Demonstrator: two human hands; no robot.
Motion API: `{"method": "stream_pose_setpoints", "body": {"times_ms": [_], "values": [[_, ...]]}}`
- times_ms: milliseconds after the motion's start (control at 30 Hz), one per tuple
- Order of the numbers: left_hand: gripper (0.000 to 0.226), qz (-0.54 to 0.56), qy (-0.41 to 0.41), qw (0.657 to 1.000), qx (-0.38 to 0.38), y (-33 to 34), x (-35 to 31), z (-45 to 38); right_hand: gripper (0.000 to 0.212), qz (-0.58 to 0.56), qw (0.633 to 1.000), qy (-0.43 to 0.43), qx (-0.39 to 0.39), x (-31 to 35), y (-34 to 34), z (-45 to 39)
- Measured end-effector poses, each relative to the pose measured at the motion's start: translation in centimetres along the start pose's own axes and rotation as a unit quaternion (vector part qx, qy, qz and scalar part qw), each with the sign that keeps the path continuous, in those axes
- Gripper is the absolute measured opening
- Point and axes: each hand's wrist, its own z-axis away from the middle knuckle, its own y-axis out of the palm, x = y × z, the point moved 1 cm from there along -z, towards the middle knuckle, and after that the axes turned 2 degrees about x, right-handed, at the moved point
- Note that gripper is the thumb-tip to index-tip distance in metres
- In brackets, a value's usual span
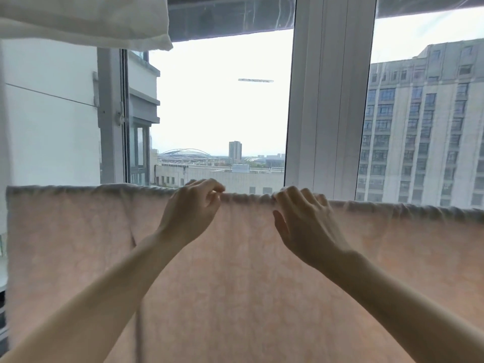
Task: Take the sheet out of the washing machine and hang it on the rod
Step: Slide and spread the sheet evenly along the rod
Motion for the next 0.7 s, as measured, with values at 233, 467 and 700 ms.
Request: {"method": "stream_pose_setpoints", "body": {"times_ms": [233,467,700], "values": [[0.023,-0.041,-0.032,0.997,0.063,-3.7,10.1,-0.2,0.022,0.008,0.999,0.039,0.012,5.9,2.0,-3.1],[0.023,-0.01,0.03,0.999,0.021,-5.1,14.6,0.3,0.028,0.031,0.997,0.065,0.006,10.7,4.2,-5.8],[0.016,0.054,0.048,0.997,-0.024,-4.3,14.0,-0.2,0.012,-0.029,0.992,0.125,-0.02,11.4,4.4,-7.2]]}}
